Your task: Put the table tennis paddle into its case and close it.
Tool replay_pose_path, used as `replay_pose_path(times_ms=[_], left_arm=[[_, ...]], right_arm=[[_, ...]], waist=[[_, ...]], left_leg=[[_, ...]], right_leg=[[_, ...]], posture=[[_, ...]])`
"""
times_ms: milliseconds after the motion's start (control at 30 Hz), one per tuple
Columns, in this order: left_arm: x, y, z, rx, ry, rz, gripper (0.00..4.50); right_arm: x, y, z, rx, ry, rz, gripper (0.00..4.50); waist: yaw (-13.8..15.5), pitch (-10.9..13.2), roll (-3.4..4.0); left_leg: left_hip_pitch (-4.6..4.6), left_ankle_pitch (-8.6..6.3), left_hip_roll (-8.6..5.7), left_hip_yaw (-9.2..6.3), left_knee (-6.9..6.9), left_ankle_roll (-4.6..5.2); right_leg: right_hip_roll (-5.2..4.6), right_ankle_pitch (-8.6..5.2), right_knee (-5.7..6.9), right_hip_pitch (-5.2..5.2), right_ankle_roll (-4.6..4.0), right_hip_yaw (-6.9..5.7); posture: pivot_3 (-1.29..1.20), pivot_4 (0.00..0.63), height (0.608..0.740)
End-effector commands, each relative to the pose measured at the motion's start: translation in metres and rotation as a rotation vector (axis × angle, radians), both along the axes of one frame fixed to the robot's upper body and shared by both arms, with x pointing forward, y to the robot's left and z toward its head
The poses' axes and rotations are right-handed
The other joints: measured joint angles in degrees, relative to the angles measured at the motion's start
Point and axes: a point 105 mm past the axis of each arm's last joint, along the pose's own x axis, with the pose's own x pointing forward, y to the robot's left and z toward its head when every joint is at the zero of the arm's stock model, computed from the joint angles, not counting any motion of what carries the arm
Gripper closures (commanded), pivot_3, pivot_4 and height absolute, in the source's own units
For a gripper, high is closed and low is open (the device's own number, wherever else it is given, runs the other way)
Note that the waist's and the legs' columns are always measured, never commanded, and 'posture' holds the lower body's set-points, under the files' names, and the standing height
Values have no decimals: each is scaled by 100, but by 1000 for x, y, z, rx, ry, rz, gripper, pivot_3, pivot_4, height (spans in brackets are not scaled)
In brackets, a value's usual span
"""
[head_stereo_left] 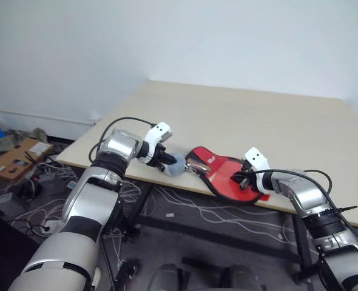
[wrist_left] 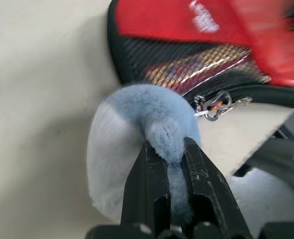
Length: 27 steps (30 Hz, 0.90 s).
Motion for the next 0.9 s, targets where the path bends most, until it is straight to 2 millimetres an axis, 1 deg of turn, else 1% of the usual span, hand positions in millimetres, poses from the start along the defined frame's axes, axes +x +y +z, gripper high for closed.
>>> replay_pose_path(times_ms=[33,67,100,133,167,200,233,267,300,333,400,433,533,600,733,900], left_arm=[[12,8,18,18,-76,42,4488],[14,10,19,20,-85,59,4488],[16,12,20,22,-95,73,4488],[18,13,21,23,-101,81,4488],[19,15,22,24,-109,88,4488],[20,15,23,25,-114,91,4488],[21,17,24,29,-121,98,4488],[22,19,25,33,-128,105,4488],[24,20,27,39,-138,115,4488],[25,22,28,43,-146,125,4488],[28,24,30,45,-160,142,4488],[28,25,31,46,-164,145,4488],[31,30,33,74,-185,163,4488],[33,34,34,87,-199,173,4488],[36,46,42,114,-227,206,4488],[38,57,48,141,-254,233,4488]], right_arm=[[-9,-7,-24,-61,85,-23,3880],[-9,-7,-24,-60,85,-24,3880],[-9,-7,-25,-61,84,-23,3880],[-9,-7,-25,-62,84,-23,3880],[-9,-7,-26,-66,85,-22,3880],[-9,-7,-26,-68,85,-23,3880],[-9,-7,-26,-70,85,-23,3880],[-8,-6,-26,-70,84,-23,3880],[-8,-6,-25,-68,80,-24,3880],[-7,-5,-24,-67,78,-25,3880],[-5,-5,-23,-65,73,-32,3880],[-5,-5,-23,-65,73,-33,3880],[-6,-4,-24,-66,72,-29,3880],[-7,-4,-24,-68,72,-28,3880],[-7,-4,-24,-69,68,-28,3880],[-7,-2,-23,-64,64,-24,3880]], waist=[[-59,-50,50],[-49,-92,-79],[-44,-84,-150],[-41,-48,-164],[-53,-21,-157],[-53,-14,-150],[-58,-2,-142],[-69,20,-106],[-100,29,-86],[-104,31,-83],[-105,33,-81],[-106,33,-81],[-105,33,-81],[-104,33,-82],[-105,33,-84],[-104,33,-84]], left_leg=[[-91,-2,81,-107,-65,6],[-158,-2,104,-47,-143,6],[-159,4,49,55,-202,16],[-139,9,-33,65,-253,21],[-115,12,-174,21,-302,21],[-81,14,-186,32,-355,16],[-71,15,-187,33,-397,15],[-66,18,-175,4,-405,10],[-46,20,-171,-51,-401,6],[-41,20,-172,-111,-402,6],[-44,20,-183,-168,-403,6],[-45,22,-185,-177,-397,7],[-42,55,-188,-184,-374,7],[-42,78,-187,-183,-374,14],[-40,80,-185,-183,-373,13],[-35,91,-181,-186,-373,16]], right_leg=[[78,123,-138,62,46,-77],[83,114,-2,42,71,-35],[108,-75,241,158,69,123],[158,-202,245,134,9,286],[150,-210,242,117,-6,337],[130,-219,209,123,-39,337],[85,-215,165,132,-51,280],[62,-209,133,146,-62,210],[64,-198,81,211,-73,120],[65,-194,38,231,-65,34],[62,-134,-21,246,-20,-21],[58,-115,-27,243,6,-34],[48,-88,-24,233,18,-55],[48,-84,-22,226,17,-54],[47,-82,-22,212,18,-54],[50,-80,-21,201,19,-58]], posture=[[0,0,688],[0,0,688],[0,0,688],[0,0,688],[0,0,688],[0,0,688],[0,0,688],[0,0,688],[0,0,688],[0,0,688],[0,0,688],[0,0,688],[0,0,688],[0,0,688],[0,0,688],[0,0,688]])
